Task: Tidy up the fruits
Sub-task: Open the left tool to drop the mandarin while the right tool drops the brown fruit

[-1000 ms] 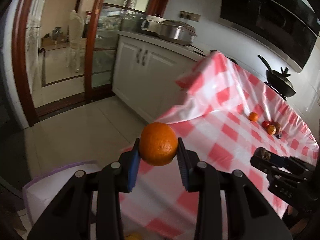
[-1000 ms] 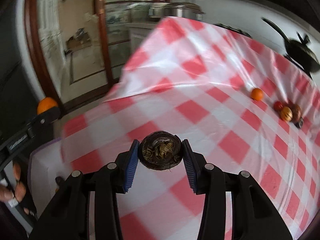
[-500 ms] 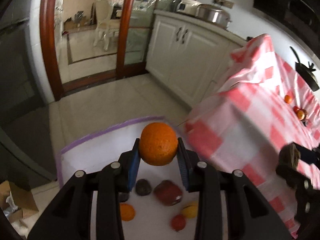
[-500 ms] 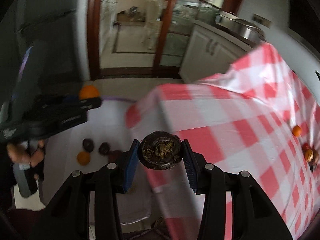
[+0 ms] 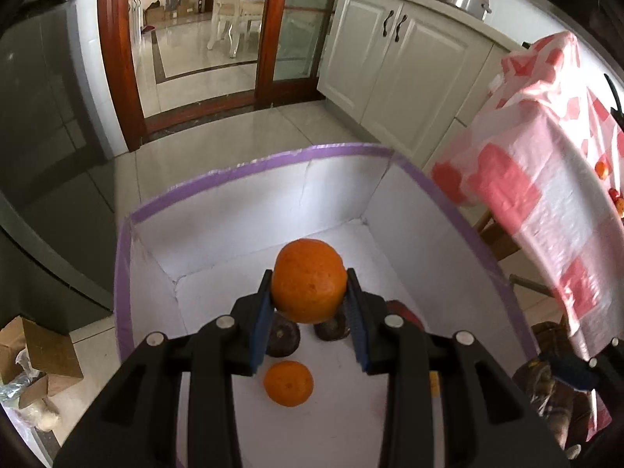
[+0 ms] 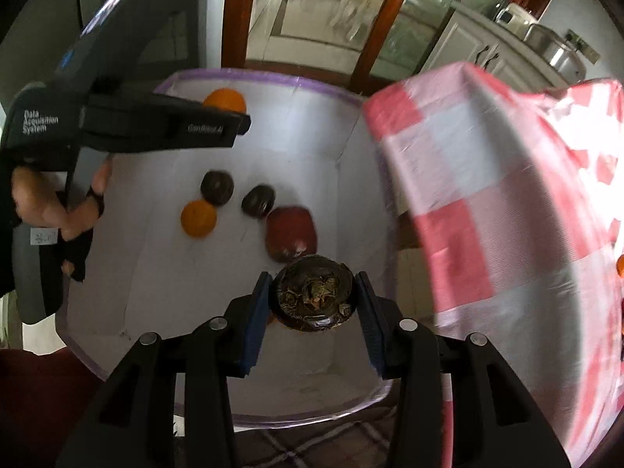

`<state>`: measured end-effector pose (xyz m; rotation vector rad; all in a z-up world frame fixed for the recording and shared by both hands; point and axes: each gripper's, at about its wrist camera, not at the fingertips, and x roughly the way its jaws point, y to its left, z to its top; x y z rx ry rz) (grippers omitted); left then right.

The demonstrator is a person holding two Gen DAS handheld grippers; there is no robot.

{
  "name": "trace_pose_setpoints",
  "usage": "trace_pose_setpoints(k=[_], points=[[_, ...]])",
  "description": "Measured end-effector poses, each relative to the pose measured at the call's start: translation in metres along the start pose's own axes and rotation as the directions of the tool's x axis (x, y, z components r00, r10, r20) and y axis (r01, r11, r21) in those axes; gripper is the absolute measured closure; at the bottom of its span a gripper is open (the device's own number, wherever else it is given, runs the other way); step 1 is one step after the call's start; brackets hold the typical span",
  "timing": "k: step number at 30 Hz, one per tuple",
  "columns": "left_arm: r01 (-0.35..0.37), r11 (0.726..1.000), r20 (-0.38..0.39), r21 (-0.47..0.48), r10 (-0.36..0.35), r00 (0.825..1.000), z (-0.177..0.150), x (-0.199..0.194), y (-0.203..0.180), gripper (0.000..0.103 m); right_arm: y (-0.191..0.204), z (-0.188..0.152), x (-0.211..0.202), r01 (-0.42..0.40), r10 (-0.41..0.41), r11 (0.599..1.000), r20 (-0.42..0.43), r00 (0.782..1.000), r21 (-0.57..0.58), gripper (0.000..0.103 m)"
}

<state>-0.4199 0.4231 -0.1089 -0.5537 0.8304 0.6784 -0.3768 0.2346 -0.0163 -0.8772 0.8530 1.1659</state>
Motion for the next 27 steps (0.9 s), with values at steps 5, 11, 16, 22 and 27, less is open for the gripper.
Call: trace_pose_setpoints(k=[5,11,16,22,27], points=[[0.001,0.999,-0.029,-0.033,-0.002,1.0,-0.004,0.01,0.005,0.068,-0.001,-0.005,0.015,-0.011,0.012,1.0,-0.04,0.999,0.017,0.06],[-0.012,0.999,-0.046,-0.035,0.01,0.999,-0.002,0.013,0.002,0.067,-0.007,-0.017,0.038,-0.023,0.028,0.998,-0.104,0.994,0.054,0.06],[-0.023,0.999,-0.051,-0.041,0.02,0.999,-0.002,0.014,0.001,0.066,-0.012,-0.023,0.044,-0.037,0.047,0.996,-0.124,0.991,0.08,0.059],[-0.026,0.996,-0.021,-0.085,0.024,0.999,-0.001,0.009,0.005,0.021,-0.009,-0.021,0.039,-0.054,0.062,0.996,-0.11,0.992,0.073,0.033],[0.006,0.99,-0.034,-0.144,-0.011,0.999,0.001,0.011,0.014,0.016,-0.009,-0.02,0.034,-0.05,0.056,0.996,-0.093,0.994,0.07,0.026]])
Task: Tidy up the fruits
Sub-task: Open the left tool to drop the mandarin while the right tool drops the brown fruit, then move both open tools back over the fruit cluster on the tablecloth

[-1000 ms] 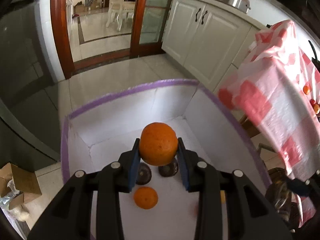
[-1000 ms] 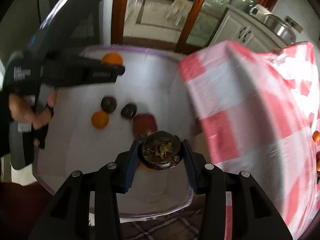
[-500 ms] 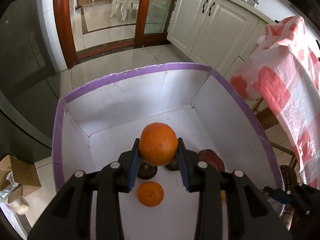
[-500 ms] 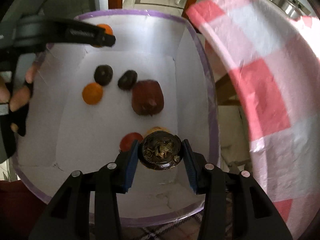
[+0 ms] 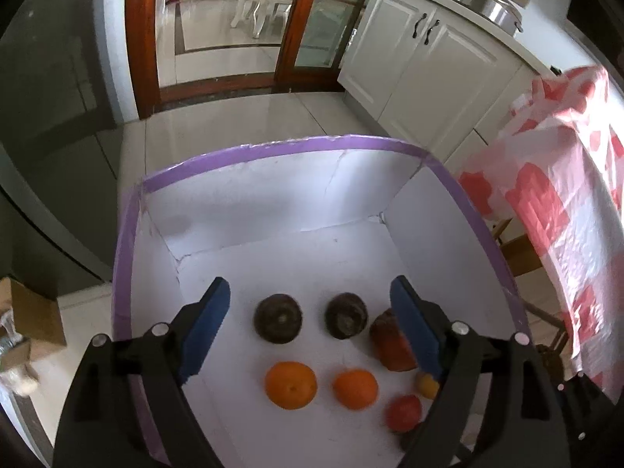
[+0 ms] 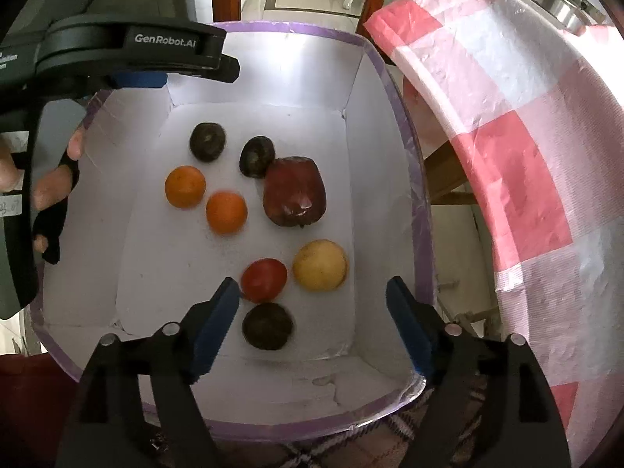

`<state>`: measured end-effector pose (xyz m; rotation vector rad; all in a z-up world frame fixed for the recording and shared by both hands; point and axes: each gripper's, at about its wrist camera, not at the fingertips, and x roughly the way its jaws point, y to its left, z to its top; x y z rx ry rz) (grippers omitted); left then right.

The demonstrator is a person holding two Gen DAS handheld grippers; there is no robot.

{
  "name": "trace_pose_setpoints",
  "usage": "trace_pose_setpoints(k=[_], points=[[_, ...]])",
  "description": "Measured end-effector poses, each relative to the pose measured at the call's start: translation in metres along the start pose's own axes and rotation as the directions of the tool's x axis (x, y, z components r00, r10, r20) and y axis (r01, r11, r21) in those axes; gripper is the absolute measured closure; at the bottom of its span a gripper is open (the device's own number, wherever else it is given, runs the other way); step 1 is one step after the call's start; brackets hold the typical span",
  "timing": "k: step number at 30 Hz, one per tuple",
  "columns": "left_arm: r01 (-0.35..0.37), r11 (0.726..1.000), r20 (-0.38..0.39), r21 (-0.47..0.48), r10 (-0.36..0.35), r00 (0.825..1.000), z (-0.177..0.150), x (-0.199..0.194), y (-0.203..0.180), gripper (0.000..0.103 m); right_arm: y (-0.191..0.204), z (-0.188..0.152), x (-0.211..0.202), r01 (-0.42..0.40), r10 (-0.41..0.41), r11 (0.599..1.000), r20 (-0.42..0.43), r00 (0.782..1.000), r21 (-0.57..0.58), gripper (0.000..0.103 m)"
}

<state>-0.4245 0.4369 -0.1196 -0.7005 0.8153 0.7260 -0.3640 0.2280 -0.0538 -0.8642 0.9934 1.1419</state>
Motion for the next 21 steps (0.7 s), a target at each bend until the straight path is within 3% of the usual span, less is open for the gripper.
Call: trace_pose_setpoints(k=[12,17,21], points=[[-0.015,1.0,0.019,0.007,0.015,1.0,0.0,-0.002,-0.006,0.01,-0.004,0.003,-0.019,-0.019,0.018,1.0,0.055,0.998,0.024,0.021],[-0.05,0.999,0.065,0.023,0.048,0.997,0.009,-0.017,-0.013,0.01,-0.013,0.007,-0.05,-0.032,0.024,0.998,0.15,0.988,0.052,0.021],[-0.069,0.995,0.16,0.067,0.058,0.985,0.026,-0.044,-0.037,0.003,-0.034,0.01,-0.088,-0.07,0.037,0.991,0.271,0.962,0.113,0.02]])
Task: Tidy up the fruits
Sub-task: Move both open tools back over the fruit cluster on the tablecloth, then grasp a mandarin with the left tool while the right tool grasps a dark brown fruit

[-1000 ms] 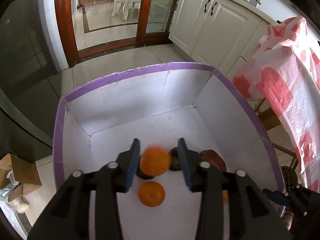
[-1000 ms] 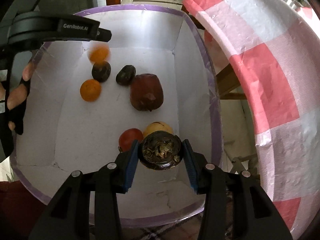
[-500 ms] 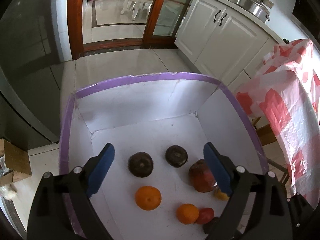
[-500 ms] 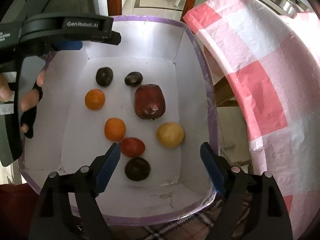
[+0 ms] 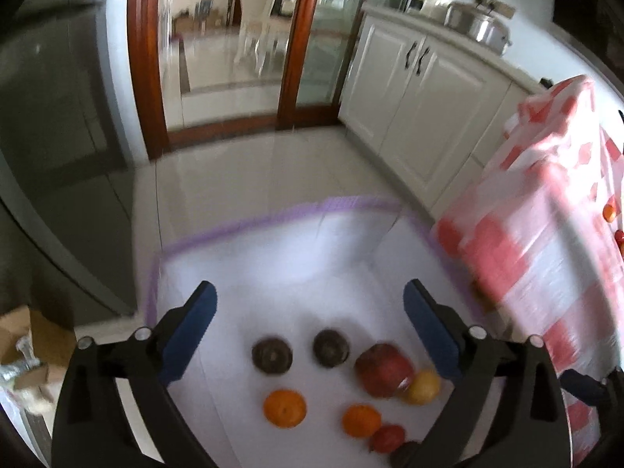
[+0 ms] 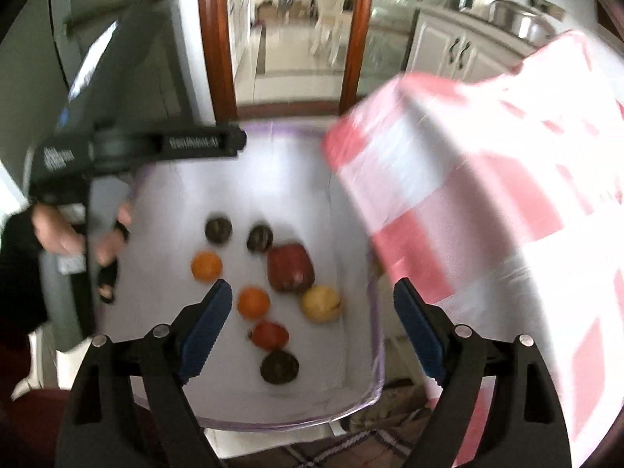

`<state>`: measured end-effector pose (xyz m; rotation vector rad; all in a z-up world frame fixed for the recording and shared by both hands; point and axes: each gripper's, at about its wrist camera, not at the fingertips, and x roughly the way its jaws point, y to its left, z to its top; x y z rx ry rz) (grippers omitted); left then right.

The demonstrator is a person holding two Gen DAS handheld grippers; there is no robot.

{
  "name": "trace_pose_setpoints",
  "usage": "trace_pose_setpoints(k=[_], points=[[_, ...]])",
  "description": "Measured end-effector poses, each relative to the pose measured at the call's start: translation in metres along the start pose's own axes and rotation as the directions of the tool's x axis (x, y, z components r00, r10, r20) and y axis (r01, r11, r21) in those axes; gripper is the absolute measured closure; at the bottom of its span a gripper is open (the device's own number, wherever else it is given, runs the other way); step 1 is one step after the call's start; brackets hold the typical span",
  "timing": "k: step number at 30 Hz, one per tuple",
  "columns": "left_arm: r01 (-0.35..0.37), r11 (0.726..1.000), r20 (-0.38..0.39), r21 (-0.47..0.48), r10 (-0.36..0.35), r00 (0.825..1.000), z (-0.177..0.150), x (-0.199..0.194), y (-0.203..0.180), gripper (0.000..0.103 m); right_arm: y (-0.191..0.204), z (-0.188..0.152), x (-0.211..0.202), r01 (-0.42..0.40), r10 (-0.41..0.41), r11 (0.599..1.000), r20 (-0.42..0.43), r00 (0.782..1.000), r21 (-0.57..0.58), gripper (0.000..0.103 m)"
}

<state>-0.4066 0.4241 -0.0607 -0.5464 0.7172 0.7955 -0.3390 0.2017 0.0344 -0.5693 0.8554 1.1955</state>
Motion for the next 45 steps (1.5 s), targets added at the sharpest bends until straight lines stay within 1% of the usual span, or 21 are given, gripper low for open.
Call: trace_pose_setpoints(k=[3,6,8,10,12,15,16,17,18,21,23,24,25,27,30,33,35,37,39,42,45], points=[[-0.017,0.998,0.075,0.052,0.013,0.997,0.019,-0.021,-0.029,0.002,-0.016,0.008,-0.028,-0.006,0.002,0.999,0.094,0.996,0.05,0.019],[-0.009,0.99,0.118,0.142,-0.008,0.993,0.035,-0.037,-0.07,0.002,-0.044,0.014,-0.065,-0.008,-0.02,0.991,0.204,0.979,0.137,0.016],[-0.003,0.976,0.148,0.216,-0.029,0.988,0.042,-0.047,-0.104,0.002,-0.071,0.014,-0.089,0.004,-0.064,0.977,0.273,0.96,0.215,0.016],[0.006,0.959,0.163,0.284,-0.055,0.985,0.046,-0.053,-0.141,0.002,-0.1,0.012,-0.108,0.026,-0.118,0.957,0.307,0.944,0.289,0.016],[0.046,0.942,0.157,0.331,-0.103,0.982,0.05,-0.056,-0.175,0.002,-0.13,0.007,-0.12,0.055,-0.179,0.929,0.316,0.932,0.365,0.016],[0.141,0.907,0.117,0.397,-0.202,0.972,0.048,-0.059,-0.237,0.002,-0.181,-0.006,-0.133,0.121,-0.293,0.865,0.294,0.91,0.487,0.016],[0.187,0.885,0.089,0.427,-0.247,0.965,0.046,-0.058,-0.266,0.002,-0.204,-0.013,-0.136,0.142,-0.332,0.83,0.272,0.903,0.539,0.016],[0.21,0.871,0.07,0.444,-0.268,0.961,0.042,-0.056,-0.284,0.002,-0.221,-0.02,-0.136,0.153,-0.354,0.803,0.255,0.9,0.576,0.016],[0.236,0.854,0.045,0.464,-0.289,0.956,0.039,-0.053,-0.306,0.002,-0.244,-0.027,-0.139,0.163,-0.382,0.764,0.235,0.894,0.624,0.016],[0.328,0.785,-0.046,0.525,-0.359,0.932,0.028,-0.036,-0.379,0.002,-0.287,-0.044,-0.14,0.207,-0.45,0.68,0.178,0.875,0.703,0.016],[0.369,0.746,-0.08,0.554,-0.394,0.916,0.021,-0.027,-0.416,0.002,-0.323,-0.056,-0.142,0.247,-0.496,0.618,0.126,0.859,0.747,0.016],[0.387,0.732,-0.092,0.561,-0.41,0.908,0.02,-0.024,-0.432,0.002,-0.335,-0.064,-0.145,0.266,-0.518,0.588,0.103,0.849,0.764,0.016],[0.417,0.713,-0.112,0.564,-0.435,0.894,0.017,-0.019,-0.451,0.002,-0.355,-0.071,-0.146,0.29,-0.542,0.547,0.068,0.838,0.785,0.016],[0.457,0.694,-0.148,0.556,-0.458,0.876,0.017,-0.008,-0.48,0.002,-0.383,-0.086,-0.147,0.319,-0.562,0.5,0.021,0.827,0.805,0.016],[0.495,0.687,-0.188,0.531,-0.474,0.86,0.016,0.005,-0.502,0.002,-0.418,-0.101,-0.143,0.354,-0.573,0.459,-0.032,0.819,0.815,0.016],[0.515,0.701,-0.23,0.494,-0.466,0.854,0.021,0.022,-0.514,0.002,-0.452,-0.115,-0.14,0.377,-0.575,0.432,-0.071,0.815,0.82,0.016],[0.549,0.703,-0.251,0.453,-0.49,0.835,0.027,0.029,-0.513,0.002,-0.479,-0.128,-0.139,0.39,-0.575,0.398,-0.105,0.812,0.83,0.016],[0.582,0.696,-0.267,0.42,-0.519,0.812,0.029,0.034,-0.51,0.002,-0.503,-0.138,-0.136,0.391,-0.559,0.369,-0.135,0.818,0.843,0.016],[0.585,0.697,-0.249,0.415,-0.531,0.81,0.03,0.032,-0.507,0.002,-0.522,-0.142,-0.135,0.386,-0.549,0.352,-0.146,0.823,0.853,0.016],[0.584,0.693,-0.246,0.423,-0.532,0.81,0.029,0.031,-0.508,0.002,-0.544,-0.137,-0.132,0.398,-0.553,0.372,-0.144,0.821,0.839,0.016],[0.589,0.694,-0.245,0.414,-0.539,0.806,0.031,0.031,-0.506,0.002,-0.57,-0.135,-0.126,0.439,-0.566,0.349,-0.187,0.803,0.828,0.016]])
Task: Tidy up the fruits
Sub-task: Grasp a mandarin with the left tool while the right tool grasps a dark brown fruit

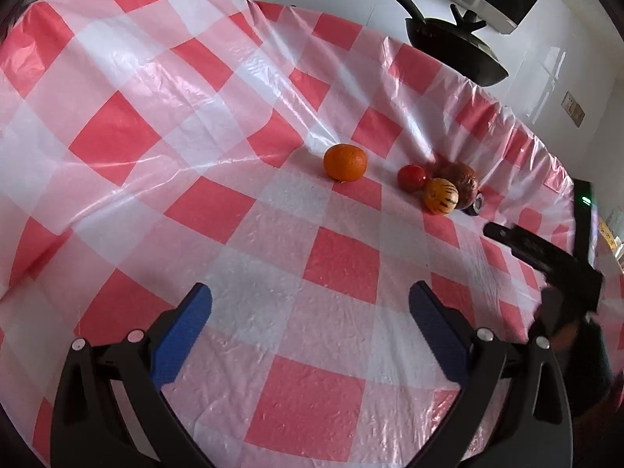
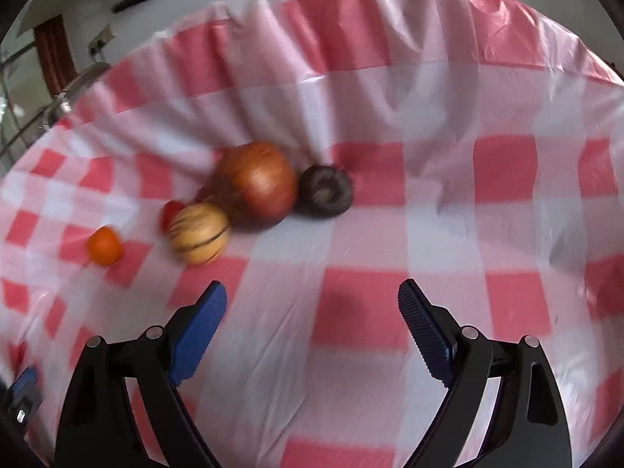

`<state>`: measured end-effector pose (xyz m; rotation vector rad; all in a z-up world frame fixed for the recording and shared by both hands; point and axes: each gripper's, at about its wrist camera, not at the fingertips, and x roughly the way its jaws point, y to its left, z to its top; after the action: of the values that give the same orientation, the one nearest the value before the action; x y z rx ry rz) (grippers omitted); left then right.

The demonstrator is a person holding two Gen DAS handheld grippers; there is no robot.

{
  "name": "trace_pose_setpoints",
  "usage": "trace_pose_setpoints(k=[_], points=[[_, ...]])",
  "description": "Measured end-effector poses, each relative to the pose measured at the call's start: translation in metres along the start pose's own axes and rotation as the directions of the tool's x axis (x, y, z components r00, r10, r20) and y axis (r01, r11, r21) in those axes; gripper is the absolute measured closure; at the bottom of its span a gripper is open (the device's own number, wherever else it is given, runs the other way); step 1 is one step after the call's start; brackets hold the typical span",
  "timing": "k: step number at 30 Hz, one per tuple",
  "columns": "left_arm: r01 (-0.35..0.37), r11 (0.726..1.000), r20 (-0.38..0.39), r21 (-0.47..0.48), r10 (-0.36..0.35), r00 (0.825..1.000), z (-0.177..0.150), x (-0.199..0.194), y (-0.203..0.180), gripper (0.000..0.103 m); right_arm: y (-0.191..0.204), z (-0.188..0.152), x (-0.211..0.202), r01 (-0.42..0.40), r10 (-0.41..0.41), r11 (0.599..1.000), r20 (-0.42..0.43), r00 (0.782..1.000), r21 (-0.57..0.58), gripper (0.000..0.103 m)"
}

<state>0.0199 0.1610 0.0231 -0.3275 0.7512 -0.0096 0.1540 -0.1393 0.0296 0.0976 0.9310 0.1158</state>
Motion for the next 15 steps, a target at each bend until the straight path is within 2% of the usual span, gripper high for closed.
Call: trace_pose_setpoints(k=[3,10,15], points=[[0.012,1.0,0.004,-0.002,-0.012,1.0,0.0,-0.001,0.001,0.002,-0.003,0.015,0.019,0.052,-0.052,0.998,-0.028,0.998,-0.019,0.022],[0.019,1.0,0.005,0.002,-0.019,1.0,-0.001,0.0,0.0,0.002,0.009,0.047,0.063,0.154,-0.166,0.978,-0.069,0.984,-0.143,0.04],[0.011,1.0,0.001,-0.006,-0.011,1.0,0.0,0.001,0.0,0.002,0.018,0.057,0.074,0.186,-0.199,0.965,-0.051,0.979,-0.187,0.039]])
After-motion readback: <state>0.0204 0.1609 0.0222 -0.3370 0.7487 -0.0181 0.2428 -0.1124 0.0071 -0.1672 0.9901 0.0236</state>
